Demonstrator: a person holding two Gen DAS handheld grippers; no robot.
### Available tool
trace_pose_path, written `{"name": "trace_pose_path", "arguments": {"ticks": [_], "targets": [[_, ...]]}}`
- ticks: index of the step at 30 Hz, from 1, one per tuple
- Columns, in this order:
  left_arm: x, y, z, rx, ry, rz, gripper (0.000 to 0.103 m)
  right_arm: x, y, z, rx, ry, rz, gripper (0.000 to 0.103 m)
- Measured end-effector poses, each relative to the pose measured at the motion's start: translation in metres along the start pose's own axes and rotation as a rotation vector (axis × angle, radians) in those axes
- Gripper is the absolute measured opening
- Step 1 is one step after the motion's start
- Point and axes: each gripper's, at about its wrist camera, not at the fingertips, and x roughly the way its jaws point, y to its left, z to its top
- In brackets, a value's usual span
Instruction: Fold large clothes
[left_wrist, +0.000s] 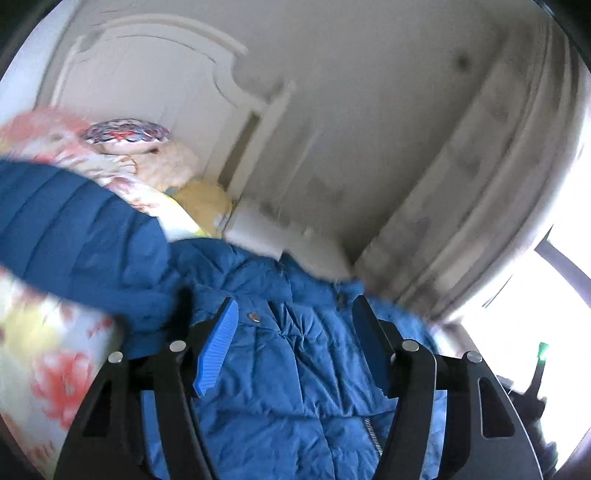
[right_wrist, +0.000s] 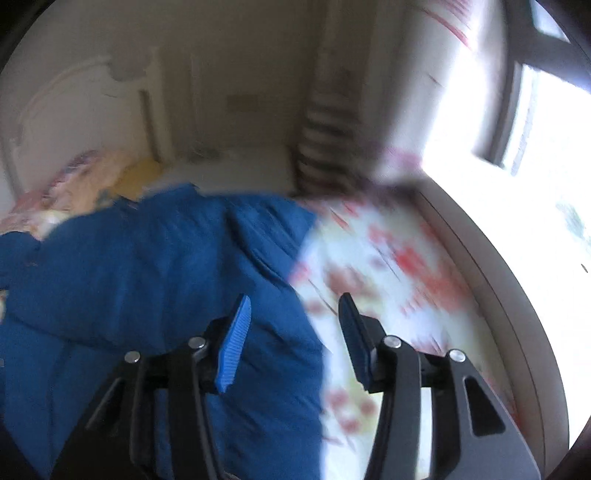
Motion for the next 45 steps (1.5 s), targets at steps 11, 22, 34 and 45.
{"name": "trace_pose_path", "arguments": {"ticks": [11,22,34,45], "targets": [[0.106,-0.019,-0.050,0.357,0.317,0.235,0.064,0.088,0.021,-0.002,-0.032,0.261,0.280,0.046],[0.107,-0.026,-0.053,0.387,0.321,0.258,0.068,0.074,-0.010,0.036,0.023,0.119,0.337,0.041],[0.119,-0.032,-0.053,0.398,0.347,0.210,0.087,0.120,-0.009,0.079,0.071,0.127,0.181,0.058],[0.119,-0.032,-0.054,0.400,0.346,0.212,0.087,0.144,-0.011,0.084,0.076,0.183,0.066,0.065]]}}
